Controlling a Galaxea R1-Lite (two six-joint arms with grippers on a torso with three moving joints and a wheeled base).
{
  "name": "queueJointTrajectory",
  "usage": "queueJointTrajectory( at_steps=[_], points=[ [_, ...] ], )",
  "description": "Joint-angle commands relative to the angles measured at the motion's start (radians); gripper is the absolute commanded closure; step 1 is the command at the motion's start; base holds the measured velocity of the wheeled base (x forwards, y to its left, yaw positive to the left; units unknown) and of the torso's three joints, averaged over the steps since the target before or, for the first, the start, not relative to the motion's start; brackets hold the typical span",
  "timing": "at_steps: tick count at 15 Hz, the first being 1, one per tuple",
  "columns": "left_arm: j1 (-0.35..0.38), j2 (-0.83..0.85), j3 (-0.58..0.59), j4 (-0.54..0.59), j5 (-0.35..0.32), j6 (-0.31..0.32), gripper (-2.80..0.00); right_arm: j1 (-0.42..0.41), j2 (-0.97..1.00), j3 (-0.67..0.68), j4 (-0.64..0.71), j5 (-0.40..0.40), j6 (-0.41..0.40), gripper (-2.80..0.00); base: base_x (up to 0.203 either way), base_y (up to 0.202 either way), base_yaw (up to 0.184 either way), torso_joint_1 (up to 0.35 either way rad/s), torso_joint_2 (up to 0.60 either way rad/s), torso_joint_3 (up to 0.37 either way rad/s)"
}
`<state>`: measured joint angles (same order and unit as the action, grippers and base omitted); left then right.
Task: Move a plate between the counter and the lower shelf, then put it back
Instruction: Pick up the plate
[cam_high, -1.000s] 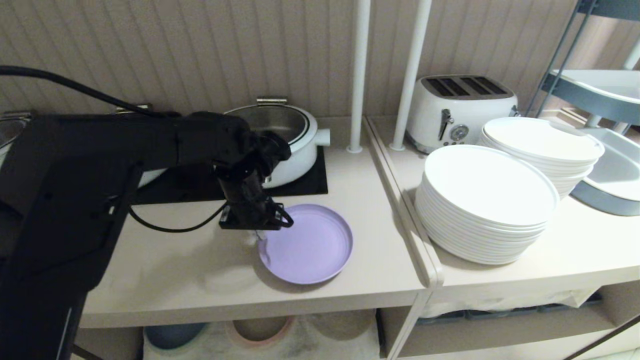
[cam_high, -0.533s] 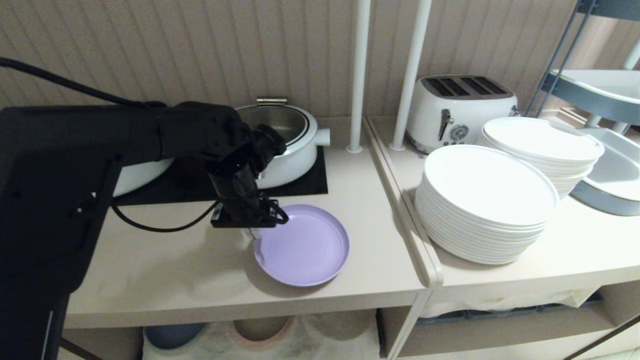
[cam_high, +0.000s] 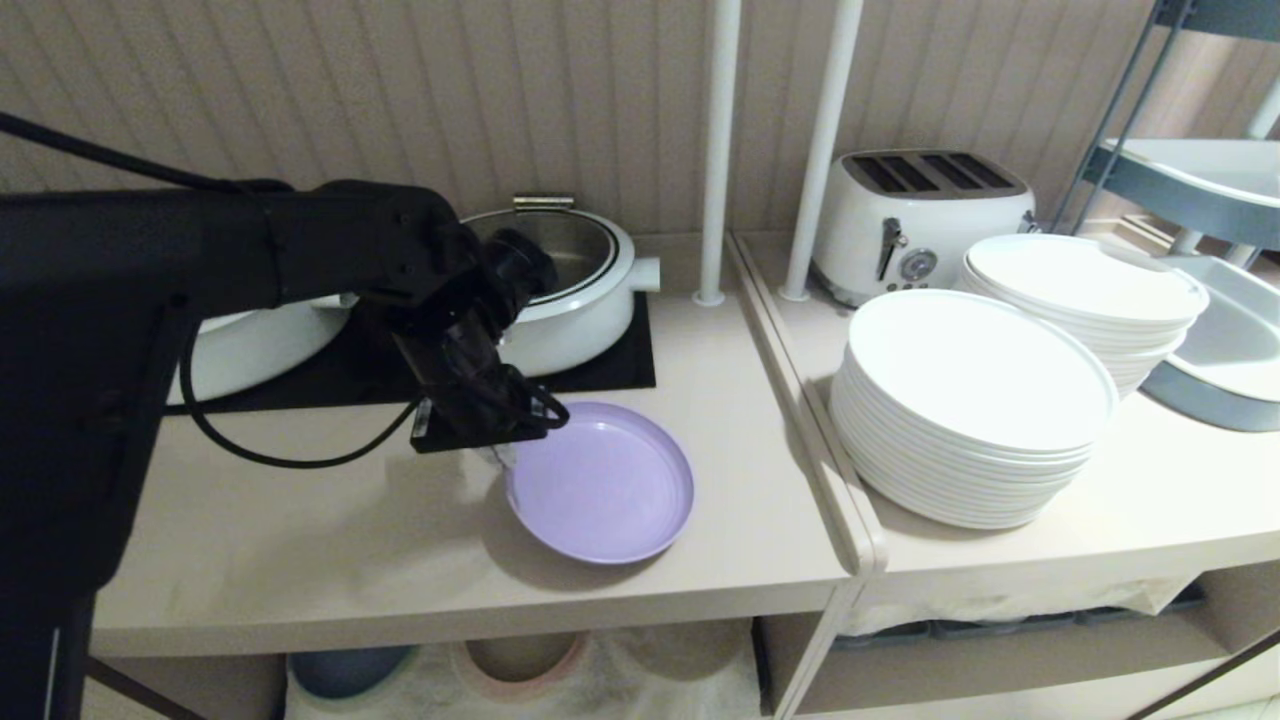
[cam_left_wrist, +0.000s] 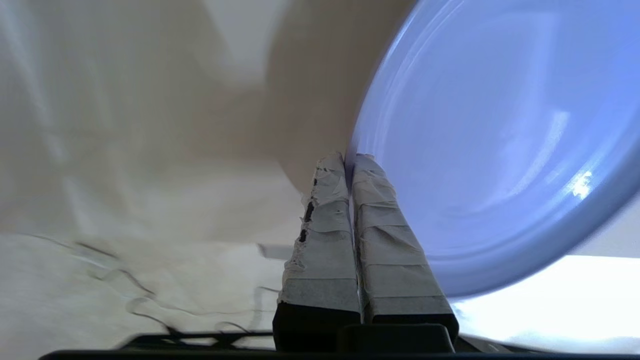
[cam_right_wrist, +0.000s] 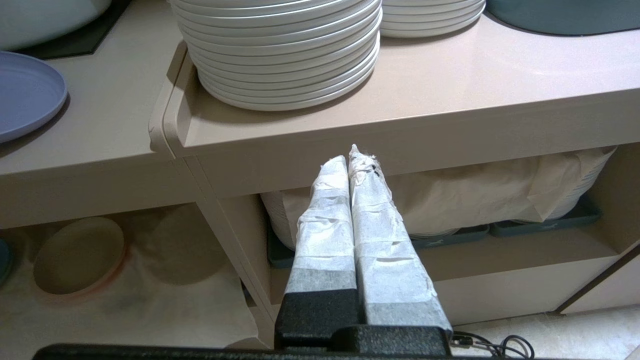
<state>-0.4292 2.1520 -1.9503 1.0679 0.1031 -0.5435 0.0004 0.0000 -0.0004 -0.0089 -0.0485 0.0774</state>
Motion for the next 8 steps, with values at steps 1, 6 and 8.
queueJointTrajectory(
  at_steps=[1,6,8],
  points=[
    [0.012,-0.028,0.019,0.005,-0.015,-0.017,0.00,0.001,0.000,0.000,0.000,-0.001,0.001,0.00,0.000,0.000,0.000,0.000,0.00,0.000],
    [0.050,-0.040,0.041,0.006,-0.080,-0.075,0.00,0.001,0.000,0.000,0.000,-0.001,0.000,0.00,0.000,0.000,0.000,0.000,0.00,0.000],
    [0.061,-0.044,0.054,0.006,-0.111,-0.082,0.00,0.000,0.000,0.000,0.000,-0.001,0.000,0.00,0.000,0.000,0.000,0.000,0.00,0.000]
  ],
)
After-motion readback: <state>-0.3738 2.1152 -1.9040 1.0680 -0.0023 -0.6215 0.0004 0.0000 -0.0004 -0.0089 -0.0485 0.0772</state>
